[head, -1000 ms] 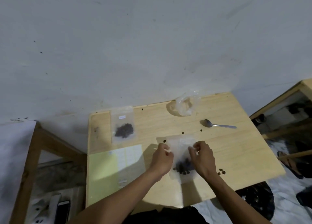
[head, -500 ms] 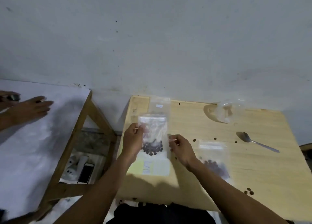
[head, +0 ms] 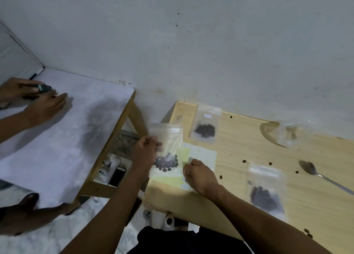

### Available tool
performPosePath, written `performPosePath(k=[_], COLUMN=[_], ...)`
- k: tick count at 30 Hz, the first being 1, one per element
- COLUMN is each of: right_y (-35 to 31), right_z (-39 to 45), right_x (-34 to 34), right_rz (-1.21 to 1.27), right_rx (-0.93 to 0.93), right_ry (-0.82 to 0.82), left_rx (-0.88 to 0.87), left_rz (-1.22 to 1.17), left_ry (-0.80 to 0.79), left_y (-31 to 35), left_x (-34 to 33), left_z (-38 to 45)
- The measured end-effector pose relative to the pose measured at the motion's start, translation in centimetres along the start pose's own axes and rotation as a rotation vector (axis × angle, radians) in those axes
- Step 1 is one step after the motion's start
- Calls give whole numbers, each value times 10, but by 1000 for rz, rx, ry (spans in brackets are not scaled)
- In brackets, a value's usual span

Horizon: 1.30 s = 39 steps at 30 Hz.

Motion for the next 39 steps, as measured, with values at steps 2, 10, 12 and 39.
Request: performPosePath(k=[2, 10, 12, 39], right_y=[2, 59, 67, 54], right_z=[2, -3, -5, -17], right_x=[-2, 52, 80, 203], right_rz=[37, 676, 820, 933], right_rx=[-17, -256, -278, -285], right_ry=[-10, 128, 191, 525], left_rx=[-12, -55, -88, -254], left_rz=[8, 9, 30, -232], left_ry=[-2, -162, -214, -501], left_y=[3, 24, 33, 119], left_x=[-1, -32, -46, -152], left_z=[0, 2, 3, -16])
Point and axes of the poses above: each hand's wrist, its own z-axis towards the middle knuckle, its own x-axis out of the back of the hand, y = z × x, the point moved 10 cm from there along z, towards the middle knuckle, and after that the axes turned 12 degrees about -x, right-handed, at the moved point
